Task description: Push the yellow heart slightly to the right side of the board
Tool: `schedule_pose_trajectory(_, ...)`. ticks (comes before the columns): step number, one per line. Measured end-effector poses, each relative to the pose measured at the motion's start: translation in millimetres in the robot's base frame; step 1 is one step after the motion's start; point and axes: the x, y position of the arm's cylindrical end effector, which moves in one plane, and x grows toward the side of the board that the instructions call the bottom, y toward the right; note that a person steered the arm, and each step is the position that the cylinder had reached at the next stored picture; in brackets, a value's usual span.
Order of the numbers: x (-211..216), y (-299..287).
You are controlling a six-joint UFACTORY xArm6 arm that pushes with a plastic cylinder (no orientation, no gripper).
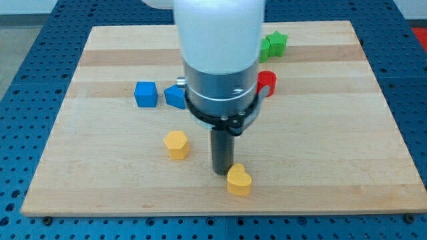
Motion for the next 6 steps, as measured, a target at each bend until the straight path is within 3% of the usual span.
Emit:
schedule_pose_trajectory(3, 20.6, -28.1)
schedule_pose_trajectory(5, 18.8, 40.5)
schedule_pose_trajectory(6, 18.8, 45.1)
